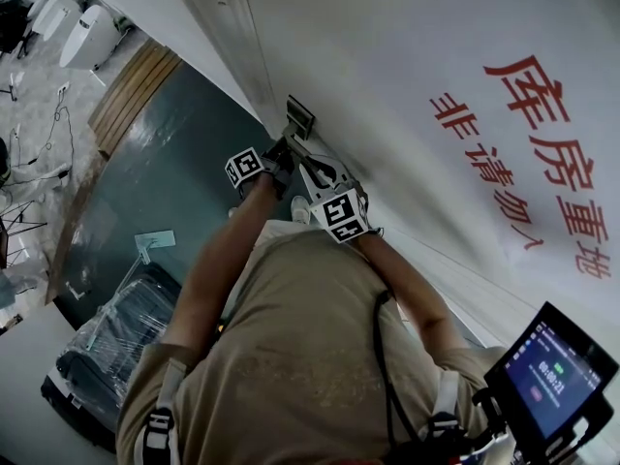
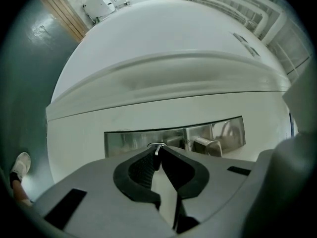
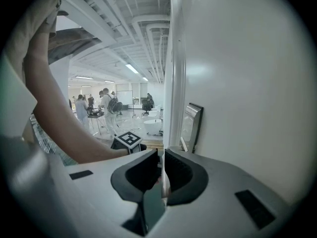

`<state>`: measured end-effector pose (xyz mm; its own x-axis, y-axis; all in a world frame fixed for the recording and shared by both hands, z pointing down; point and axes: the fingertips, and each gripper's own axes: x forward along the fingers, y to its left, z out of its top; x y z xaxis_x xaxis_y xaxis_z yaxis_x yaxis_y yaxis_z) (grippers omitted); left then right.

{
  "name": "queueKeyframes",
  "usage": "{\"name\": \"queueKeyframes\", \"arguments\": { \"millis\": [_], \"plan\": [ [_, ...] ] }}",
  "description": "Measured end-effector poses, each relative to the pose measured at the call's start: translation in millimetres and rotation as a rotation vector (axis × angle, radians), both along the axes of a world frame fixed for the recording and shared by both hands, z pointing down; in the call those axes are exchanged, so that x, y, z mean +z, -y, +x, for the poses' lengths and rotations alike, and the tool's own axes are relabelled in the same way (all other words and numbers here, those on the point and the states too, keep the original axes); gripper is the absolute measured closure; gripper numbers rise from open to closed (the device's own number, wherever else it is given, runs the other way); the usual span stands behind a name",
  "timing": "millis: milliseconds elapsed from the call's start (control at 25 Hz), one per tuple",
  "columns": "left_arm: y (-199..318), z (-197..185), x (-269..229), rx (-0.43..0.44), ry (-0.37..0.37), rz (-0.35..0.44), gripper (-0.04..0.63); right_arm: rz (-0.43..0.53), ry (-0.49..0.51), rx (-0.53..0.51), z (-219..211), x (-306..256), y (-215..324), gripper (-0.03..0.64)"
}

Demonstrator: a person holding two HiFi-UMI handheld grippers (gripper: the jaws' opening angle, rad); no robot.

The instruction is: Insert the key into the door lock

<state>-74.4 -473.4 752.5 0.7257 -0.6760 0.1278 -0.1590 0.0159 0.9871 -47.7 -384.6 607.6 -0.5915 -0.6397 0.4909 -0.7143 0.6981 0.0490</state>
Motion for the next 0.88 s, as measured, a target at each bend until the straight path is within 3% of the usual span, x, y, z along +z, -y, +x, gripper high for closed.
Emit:
{"name": "queueKeyframes", "arguments": {
  "millis": [200,320,360,720,880],
  "plan": [
    [3,2,-7,0.029,0.031,0.04,0.551,0.008,0.02,-0.002,-6,-4,-1,0.578],
    [-2,-10,-9,0.017,0.065,0.065,0.423,0.013,0.054,0.001,-9,-11,0,0.578],
    [-5,-17,-9,0.007,0.094,0.075,0.411,0.016,0.062,0.001,-8,-13,1,0.578],
    [-23,-98,-43,-0.16,0.325,0.239,0.403,0.05,0.115,-0.016,-16,-29,17,0.578],
    [-31,-116,-66,-0.181,0.425,0.319,0.403,0.062,0.128,-0.04,-25,-34,22,0.578]
  ]
}}
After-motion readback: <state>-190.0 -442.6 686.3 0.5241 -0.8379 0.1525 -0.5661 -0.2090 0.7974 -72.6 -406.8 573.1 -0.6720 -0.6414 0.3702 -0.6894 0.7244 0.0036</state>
